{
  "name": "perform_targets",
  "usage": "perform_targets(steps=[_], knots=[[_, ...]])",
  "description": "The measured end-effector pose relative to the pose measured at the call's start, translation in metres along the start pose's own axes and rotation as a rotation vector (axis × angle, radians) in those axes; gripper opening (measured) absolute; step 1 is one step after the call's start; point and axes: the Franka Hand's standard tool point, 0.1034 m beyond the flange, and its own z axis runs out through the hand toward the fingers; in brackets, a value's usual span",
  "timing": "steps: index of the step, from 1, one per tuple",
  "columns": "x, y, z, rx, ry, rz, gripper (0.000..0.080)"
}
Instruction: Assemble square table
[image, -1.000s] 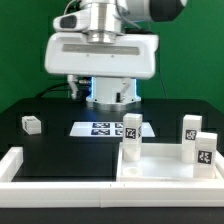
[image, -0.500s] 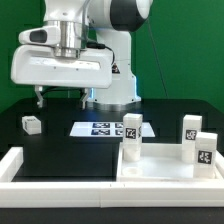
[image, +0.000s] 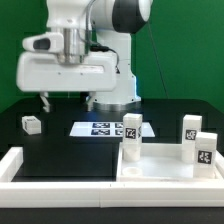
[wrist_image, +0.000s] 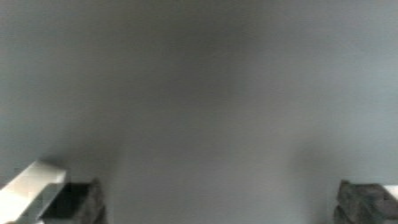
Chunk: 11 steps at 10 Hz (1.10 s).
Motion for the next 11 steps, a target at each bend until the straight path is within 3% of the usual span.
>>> perform_targets(steps=[1,3,5,10,11], knots=[[-0.011,0.004,0.008,0.036,-0.137,-0.028,0.0648],[-0.046,0.020,0.031,0.043,-0.271,-0.051,0.0648],[-0.077,0.043,0.036,0.030,-0.451,-0.115,0.0648],[-0.075,0.035,0.043,0.042,-0.722,-0.096,0.0648],[-0.087,0.042,0.048,0.041,-0.745,-0.119,0.0648]])
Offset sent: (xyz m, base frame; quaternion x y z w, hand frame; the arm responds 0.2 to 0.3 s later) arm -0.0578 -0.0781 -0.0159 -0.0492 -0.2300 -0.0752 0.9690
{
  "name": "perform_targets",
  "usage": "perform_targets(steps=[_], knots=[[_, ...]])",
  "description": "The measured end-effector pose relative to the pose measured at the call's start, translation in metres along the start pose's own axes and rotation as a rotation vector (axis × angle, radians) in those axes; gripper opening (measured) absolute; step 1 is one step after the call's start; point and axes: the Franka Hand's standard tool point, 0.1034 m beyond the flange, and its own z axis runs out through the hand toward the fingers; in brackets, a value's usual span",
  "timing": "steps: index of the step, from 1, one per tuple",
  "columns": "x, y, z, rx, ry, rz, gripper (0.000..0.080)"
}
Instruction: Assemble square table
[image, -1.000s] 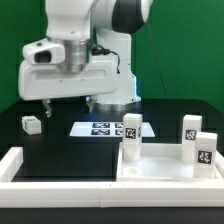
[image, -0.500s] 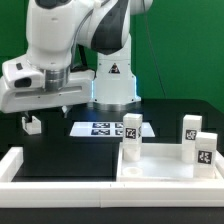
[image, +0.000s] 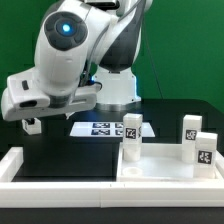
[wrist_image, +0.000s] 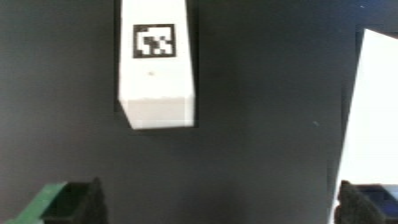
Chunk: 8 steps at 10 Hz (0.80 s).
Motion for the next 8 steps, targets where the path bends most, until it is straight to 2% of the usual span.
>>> perform_targets(steps=[1,2,6,8], knots=[[-0.011,0.010,0.013,-0.006,0.007,-0.024,0.0648],[-0.019,0.016,0.018,-0.001,0.010,-0.010,0.0648],[-0.018,0.015,0.019,-0.003,0.007,-0.010,0.0648],[-0.018,0.017,0.035,-0.008,-0.039,-0.002,0.0648]])
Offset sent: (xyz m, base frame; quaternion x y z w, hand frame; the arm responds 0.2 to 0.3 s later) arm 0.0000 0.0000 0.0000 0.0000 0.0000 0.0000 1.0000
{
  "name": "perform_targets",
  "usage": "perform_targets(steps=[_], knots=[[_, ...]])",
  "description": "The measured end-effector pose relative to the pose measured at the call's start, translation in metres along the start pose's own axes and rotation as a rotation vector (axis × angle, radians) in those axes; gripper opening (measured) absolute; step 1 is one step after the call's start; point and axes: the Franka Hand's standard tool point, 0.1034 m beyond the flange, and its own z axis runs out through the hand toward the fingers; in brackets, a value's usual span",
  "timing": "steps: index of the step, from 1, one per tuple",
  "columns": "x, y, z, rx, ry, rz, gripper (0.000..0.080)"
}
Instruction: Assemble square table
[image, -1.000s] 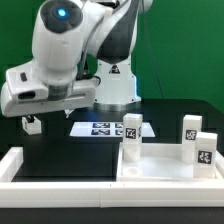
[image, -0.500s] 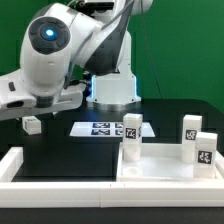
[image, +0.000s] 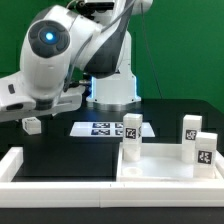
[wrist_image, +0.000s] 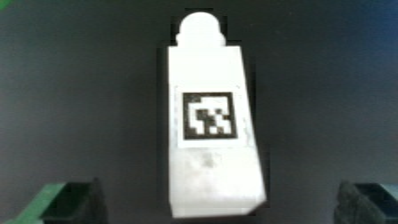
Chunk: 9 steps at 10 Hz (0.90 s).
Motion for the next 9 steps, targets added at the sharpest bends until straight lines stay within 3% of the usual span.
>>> perform_targets(steps=[3,6,7,8,9], knots=[[-0.002,-0.002,0.019,0.004,-0.026,-0.001,0.0648],[-0.002,-0.002,0.018,0.005,-0.026,0.001,0.0637],[-0.002,-0.002,0.018,0.005,-0.026,0.001,0.0455],[-0.002,-0.002,0.018,0.005,-0.026,0.001,0.0455],[-0.002,-0.002,0.018,0.005,-0.026,0.001,0.0286]])
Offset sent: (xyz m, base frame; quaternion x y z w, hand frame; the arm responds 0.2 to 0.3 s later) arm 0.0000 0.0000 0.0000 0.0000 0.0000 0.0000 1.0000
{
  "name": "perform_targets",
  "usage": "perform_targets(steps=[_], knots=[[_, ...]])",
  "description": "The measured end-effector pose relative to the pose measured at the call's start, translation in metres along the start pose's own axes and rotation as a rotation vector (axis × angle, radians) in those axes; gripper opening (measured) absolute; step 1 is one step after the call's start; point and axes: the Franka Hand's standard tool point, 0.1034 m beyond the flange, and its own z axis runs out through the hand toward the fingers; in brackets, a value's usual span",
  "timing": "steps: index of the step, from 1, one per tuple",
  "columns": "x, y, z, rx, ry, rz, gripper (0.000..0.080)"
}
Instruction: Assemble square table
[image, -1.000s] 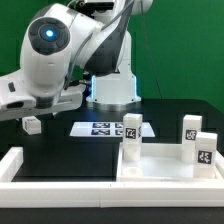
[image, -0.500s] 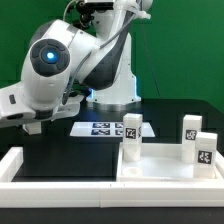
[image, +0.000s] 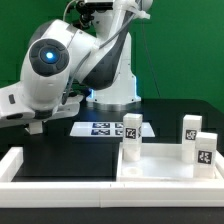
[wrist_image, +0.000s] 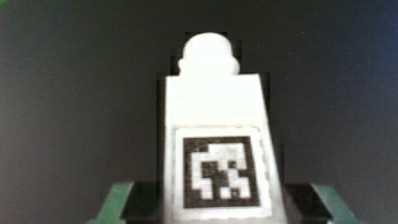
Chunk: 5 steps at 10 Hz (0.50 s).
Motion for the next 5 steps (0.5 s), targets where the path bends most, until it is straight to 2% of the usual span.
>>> perform_targets(steps=[5], knots=[[0.0000,0.0000,0.0000,0.000,0.000,0.000,0.0288]])
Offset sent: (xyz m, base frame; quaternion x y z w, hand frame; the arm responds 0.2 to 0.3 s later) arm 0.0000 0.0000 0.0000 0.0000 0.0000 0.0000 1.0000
